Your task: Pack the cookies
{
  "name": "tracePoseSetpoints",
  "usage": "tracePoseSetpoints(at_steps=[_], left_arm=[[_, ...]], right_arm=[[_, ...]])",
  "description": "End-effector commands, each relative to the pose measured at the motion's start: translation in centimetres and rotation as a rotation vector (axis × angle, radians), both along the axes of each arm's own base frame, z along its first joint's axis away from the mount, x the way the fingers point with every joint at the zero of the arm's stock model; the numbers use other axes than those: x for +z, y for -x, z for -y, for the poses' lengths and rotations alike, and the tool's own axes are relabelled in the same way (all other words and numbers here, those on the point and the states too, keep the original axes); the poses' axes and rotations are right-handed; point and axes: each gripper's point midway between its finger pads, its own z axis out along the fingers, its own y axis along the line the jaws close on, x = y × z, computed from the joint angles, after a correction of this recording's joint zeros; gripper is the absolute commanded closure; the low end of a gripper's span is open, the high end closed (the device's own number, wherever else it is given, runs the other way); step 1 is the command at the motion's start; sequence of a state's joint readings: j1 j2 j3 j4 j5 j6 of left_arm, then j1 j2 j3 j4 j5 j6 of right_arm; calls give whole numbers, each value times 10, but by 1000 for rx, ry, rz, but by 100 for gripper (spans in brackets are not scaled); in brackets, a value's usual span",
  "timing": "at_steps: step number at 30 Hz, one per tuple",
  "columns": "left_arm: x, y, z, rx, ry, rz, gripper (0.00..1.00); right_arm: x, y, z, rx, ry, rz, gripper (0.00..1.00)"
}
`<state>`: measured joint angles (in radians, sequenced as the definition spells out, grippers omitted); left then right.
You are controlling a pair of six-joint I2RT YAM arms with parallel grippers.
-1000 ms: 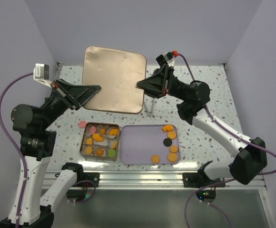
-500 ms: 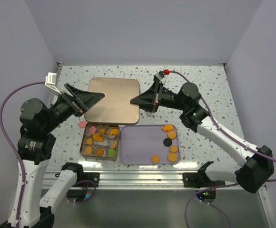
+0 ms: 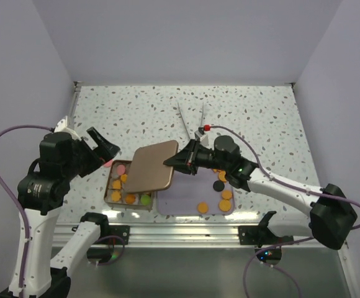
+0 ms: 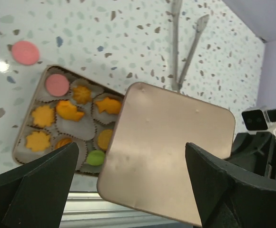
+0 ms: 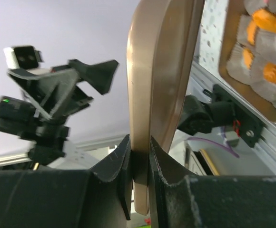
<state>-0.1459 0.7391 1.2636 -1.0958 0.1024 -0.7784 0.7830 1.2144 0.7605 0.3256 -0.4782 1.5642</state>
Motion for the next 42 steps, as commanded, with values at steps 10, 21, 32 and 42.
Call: tracePoseSetpoints(at_steps=[10, 21, 32, 42], left_arm=[[-103, -2, -53, 173, -290, -330, 0], [-193, -10, -53, 156, -328, -560, 0], [-247, -24, -46, 133, -260, -613, 0], [-256, -32, -12, 94, -101, -589, 0]], right_arm=[[-38, 21, -24, -18, 135, 170, 100], [8, 26, 66, -123, 459, 378, 100], [62, 39, 133, -206, 563, 486, 100], [77, 42, 138, -183, 583, 516, 100]])
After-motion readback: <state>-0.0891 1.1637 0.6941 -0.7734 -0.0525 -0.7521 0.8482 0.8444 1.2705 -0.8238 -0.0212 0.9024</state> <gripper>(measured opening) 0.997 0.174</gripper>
